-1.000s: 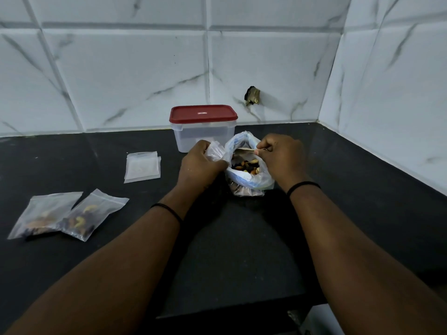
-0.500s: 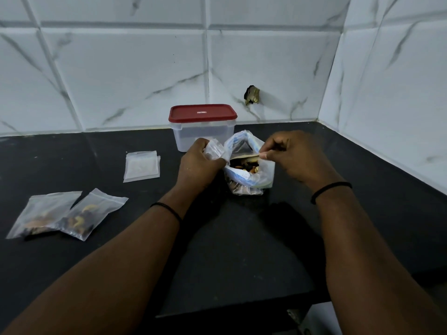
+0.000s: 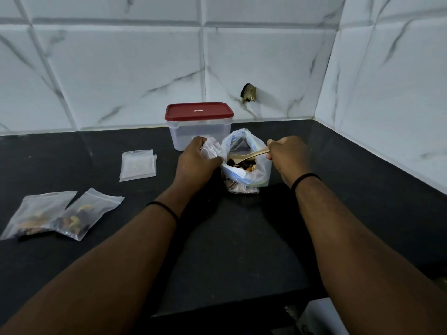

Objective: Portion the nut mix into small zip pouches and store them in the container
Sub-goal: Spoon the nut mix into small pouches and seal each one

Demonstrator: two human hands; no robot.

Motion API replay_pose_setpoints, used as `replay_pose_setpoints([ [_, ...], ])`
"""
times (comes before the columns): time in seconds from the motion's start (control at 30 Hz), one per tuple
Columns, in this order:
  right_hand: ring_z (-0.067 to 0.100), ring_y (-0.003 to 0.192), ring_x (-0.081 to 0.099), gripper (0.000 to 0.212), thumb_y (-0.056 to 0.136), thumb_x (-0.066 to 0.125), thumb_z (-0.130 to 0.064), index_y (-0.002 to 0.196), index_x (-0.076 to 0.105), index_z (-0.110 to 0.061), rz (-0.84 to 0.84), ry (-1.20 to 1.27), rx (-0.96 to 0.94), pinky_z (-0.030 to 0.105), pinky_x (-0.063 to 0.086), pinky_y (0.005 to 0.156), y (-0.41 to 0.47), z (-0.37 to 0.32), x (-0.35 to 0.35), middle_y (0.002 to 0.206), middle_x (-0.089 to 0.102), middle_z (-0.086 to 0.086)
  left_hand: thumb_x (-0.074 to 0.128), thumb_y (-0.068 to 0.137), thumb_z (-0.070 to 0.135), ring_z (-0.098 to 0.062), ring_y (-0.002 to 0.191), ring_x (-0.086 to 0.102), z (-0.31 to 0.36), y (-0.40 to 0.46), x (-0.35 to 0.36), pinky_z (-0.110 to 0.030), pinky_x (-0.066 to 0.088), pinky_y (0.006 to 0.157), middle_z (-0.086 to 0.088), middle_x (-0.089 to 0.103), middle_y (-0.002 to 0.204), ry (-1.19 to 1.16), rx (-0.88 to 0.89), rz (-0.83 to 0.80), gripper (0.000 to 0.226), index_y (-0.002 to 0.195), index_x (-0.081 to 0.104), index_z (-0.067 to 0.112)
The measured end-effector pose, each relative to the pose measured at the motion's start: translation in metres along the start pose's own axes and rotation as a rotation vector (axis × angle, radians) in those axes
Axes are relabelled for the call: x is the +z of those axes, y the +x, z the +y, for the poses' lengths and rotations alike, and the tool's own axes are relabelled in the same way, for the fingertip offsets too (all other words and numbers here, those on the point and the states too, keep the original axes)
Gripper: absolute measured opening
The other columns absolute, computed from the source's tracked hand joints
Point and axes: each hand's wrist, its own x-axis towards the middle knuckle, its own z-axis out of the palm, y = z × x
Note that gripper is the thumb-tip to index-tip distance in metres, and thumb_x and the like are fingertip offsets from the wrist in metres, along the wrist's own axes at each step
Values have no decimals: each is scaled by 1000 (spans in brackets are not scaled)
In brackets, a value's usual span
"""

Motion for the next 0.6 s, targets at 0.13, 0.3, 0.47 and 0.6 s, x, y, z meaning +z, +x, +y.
replay_pose_setpoints([
  [0.13,1,36,51,21,92,63,-15,81,69,1,34,249,166,22,44,54,4,0,5,54,60,1,75,86,23,-24,114,61,1,1,0,-43,54,94,-5,63,128,-1,-12,0,50,131,53,19],
  [0.3,1,25,39,21,91,61,-4,71,63,0,13,396,284,13,29,31,5,0,0,56,56,7,75,85,25,-24,116,61,0,1,0,-45,54,95,-5,62,130,-23,-9,15,52,132,53,20],
  [0.47,11,44,46,33,89,61,-8,57,57,-10,72,343,263,22,37,47,10,2,-3,52,55,4,75,85,28,-19,105,63,-3,2,0,-38,55,87,-2,65,121,-28,16,19,47,127,55,22],
  [0.6,8,41,40,34,94,59,-15,60,56,-12,120,357,240,13,31,34,9,-4,-9,54,53,1,75,85,30,-6,89,58,-4,4,0,-23,46,69,3,63,111,-19,42,29,44,124,54,23],
])
